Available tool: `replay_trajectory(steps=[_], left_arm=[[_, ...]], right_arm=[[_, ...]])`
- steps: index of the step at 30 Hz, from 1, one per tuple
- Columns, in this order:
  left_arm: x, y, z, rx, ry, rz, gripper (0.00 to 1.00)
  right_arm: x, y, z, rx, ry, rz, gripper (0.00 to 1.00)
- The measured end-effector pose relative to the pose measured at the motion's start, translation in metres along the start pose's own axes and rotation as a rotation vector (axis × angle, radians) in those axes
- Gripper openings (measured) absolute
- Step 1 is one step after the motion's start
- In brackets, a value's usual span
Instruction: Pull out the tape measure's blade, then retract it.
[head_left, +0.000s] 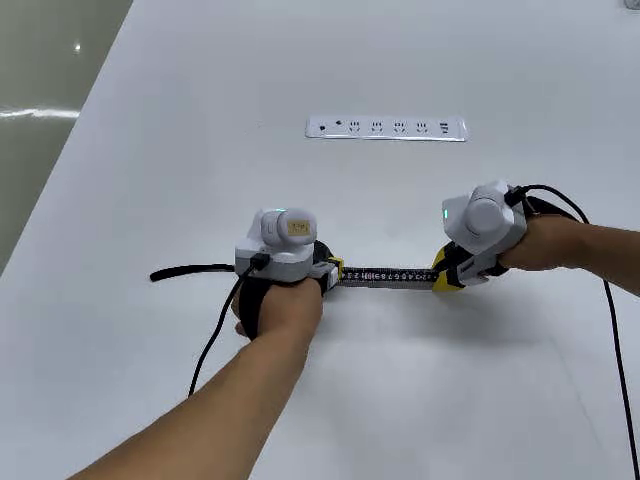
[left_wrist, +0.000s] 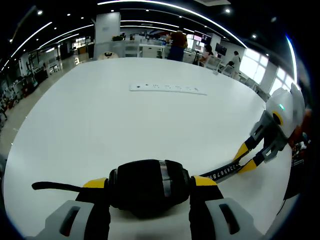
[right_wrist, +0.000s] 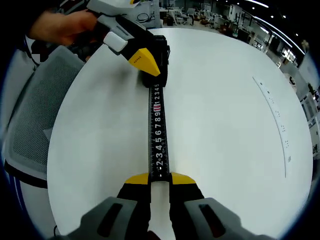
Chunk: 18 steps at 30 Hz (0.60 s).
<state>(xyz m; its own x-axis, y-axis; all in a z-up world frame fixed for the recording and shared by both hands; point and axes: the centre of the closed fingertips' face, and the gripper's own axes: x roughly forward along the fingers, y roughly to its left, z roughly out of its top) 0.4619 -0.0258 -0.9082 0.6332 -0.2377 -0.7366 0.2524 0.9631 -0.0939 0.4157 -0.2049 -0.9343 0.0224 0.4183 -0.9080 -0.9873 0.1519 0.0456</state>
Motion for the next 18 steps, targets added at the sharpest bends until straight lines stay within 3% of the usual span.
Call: replay_trajectory(steps=[18], left_arm=[[0.000,0.000,0.000,0.005,0.004,-0.006,0.61]], right_arm=[[0.009,0.001,0.020,-0.025,-0.017,0.014,0.12]])
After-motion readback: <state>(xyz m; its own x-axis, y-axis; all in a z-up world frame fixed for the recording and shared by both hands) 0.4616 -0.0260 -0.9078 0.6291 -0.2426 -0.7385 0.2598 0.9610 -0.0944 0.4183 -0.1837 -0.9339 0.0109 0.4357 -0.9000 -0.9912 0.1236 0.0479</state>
